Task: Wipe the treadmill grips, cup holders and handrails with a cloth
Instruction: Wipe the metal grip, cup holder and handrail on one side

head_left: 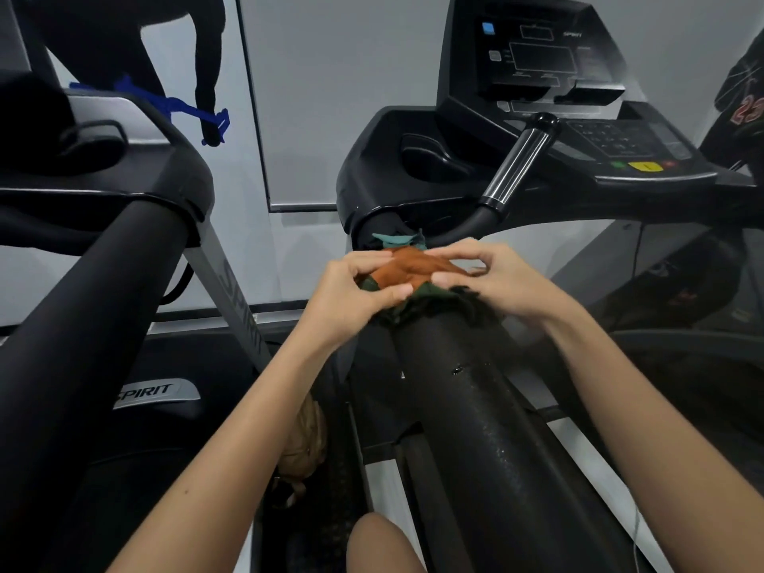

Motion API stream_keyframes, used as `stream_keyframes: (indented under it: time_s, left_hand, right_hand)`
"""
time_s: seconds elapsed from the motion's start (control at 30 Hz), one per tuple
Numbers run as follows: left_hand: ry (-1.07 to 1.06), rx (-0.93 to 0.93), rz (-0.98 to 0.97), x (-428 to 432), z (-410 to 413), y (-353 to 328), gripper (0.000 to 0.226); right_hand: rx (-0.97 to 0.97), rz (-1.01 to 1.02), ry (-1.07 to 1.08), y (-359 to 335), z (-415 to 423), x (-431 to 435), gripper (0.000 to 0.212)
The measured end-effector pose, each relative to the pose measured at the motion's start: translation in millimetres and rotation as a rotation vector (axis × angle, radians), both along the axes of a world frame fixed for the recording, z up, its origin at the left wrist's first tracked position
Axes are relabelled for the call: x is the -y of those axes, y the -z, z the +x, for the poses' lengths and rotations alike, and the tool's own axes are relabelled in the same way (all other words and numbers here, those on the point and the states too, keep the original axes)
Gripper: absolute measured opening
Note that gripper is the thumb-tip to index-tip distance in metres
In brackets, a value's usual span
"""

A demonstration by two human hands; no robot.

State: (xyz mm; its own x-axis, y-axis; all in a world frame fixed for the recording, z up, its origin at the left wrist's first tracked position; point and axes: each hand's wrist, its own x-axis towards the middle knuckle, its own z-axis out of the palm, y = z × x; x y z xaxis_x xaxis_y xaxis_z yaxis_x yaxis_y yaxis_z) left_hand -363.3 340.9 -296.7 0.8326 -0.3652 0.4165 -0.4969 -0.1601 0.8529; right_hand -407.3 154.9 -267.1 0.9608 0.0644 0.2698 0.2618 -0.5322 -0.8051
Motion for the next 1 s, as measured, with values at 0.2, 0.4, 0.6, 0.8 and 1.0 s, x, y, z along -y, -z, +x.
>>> stream_keyframes:
  time_s: [0.2, 0.4, 0.6, 0.8, 1.0]
  left_hand:
    - [-0.043, -0.094, -0.081, 4.2, -8.3, -5.3, 0.017]
    - [0.028, -0.019, 0.015, -6.0, -35.9, 9.8, 0.022]
    - [-0.030, -0.016, 0.002, 7.2, 6.9, -4.4, 0.020]
    - [0.025, 0.009, 0.118, -3.1, -8.9, -1.2, 0.016]
    - [-0.024, -0.040, -0.049, 7.7, -10.0, -3.8, 0.018]
  right_hand:
    - [0.081, -0.022, 0.063, 1.6, 12.0, -5.2, 0.015]
    - [0.091, -0.005, -0.064, 11.0, -38.3, 11.3, 0.013]
    - [0.048, -0.007, 0.013, 2.4, 6.0, 1.0, 0.019]
    - [-0.108, 0.101, -0.142, 8.0, -14.3, 11.4, 0.047]
    - [-0.020, 0.172, -0.046, 17.6, -0.5, 15.5, 0.022]
